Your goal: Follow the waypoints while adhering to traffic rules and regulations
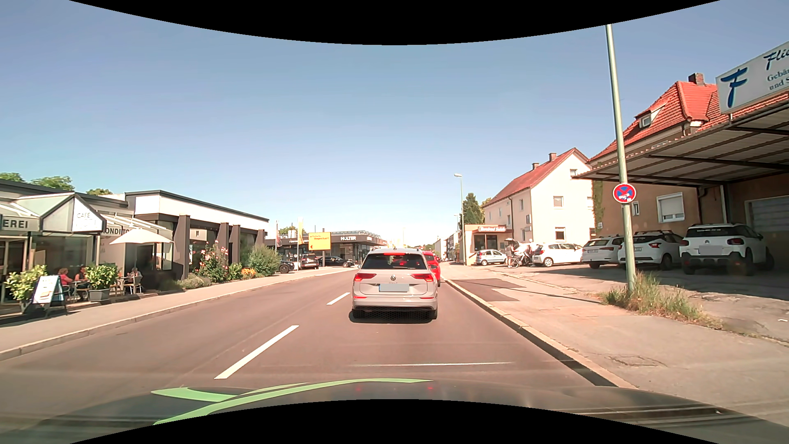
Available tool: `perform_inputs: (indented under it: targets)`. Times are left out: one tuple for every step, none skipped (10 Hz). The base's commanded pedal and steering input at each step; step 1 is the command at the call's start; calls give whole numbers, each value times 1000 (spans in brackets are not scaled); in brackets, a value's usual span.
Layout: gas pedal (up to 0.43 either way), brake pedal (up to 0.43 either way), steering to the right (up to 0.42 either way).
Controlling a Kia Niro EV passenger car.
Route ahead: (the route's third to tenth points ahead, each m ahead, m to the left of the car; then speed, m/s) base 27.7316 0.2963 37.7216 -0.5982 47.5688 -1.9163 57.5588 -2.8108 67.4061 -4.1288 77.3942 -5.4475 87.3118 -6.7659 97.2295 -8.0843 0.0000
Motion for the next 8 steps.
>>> perform_inputs:
  targets:
    - [0,244,8]
    - [0,244,8]
    - [0,238,8]
    - [0,238,8]
    - [0,244,8]
    - [0,244,8]
    - [0,238,8]
    - [0,244,8]
